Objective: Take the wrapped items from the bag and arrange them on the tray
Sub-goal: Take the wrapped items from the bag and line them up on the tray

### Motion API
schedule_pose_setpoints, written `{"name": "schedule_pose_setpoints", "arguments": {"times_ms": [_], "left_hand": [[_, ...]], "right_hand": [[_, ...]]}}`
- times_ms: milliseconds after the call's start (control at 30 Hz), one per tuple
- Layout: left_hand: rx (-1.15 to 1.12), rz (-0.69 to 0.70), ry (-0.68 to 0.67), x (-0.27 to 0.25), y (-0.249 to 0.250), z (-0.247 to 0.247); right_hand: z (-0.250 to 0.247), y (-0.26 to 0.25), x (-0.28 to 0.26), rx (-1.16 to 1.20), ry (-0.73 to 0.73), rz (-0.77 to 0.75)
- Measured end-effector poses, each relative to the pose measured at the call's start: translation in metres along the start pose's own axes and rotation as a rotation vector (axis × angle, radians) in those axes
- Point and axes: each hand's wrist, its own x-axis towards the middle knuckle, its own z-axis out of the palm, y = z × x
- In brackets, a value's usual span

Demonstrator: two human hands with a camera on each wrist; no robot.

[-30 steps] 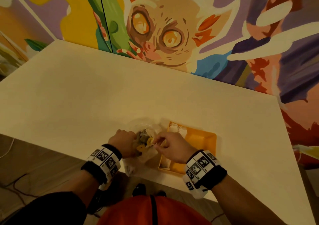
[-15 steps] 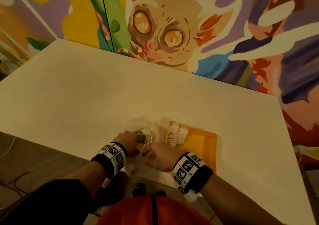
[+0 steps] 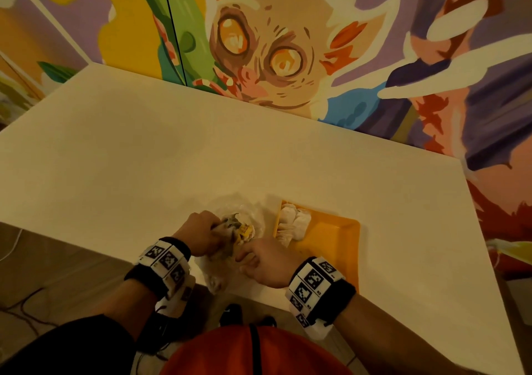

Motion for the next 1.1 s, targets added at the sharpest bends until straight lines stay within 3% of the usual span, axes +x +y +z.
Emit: {"name": "schedule_pose_setpoints", "arguments": {"times_ms": [100,267,433,567,767,967,1100], "left_hand": [[-0.194,0.051,0.056,-0.002,-0.009,-0.004],[-0.860,0.017,0.131,-0.014,-0.009,-0.003],[-1.352,-0.111,0.113,-0.022,0.001,-0.004],[-1.594,-0.143,0.077,-0.026,0.013,0.000],[-1.532,-0.175,0.095,-0.022,0.023,0.012],[-1.277,-0.063,0.133,-0.022,0.027,0.011],[-1.358,-0.071,0.110,-0.018,0.021,0.009]], "right_hand": [[-0.002,0.000,0.000,0.027,-0.009,-0.004],[-0.007,0.001,0.001,0.091,0.027,0.010],[-0.009,-0.001,0.009,0.320,0.316,0.043],[-0.012,-0.004,0.021,0.526,0.454,0.093],[-0.016,-0.005,0.043,0.535,0.449,0.112],[-0.014,-0.003,0.058,0.512,0.509,0.103],[-0.014,0.003,0.061,0.516,0.526,0.105]]}}
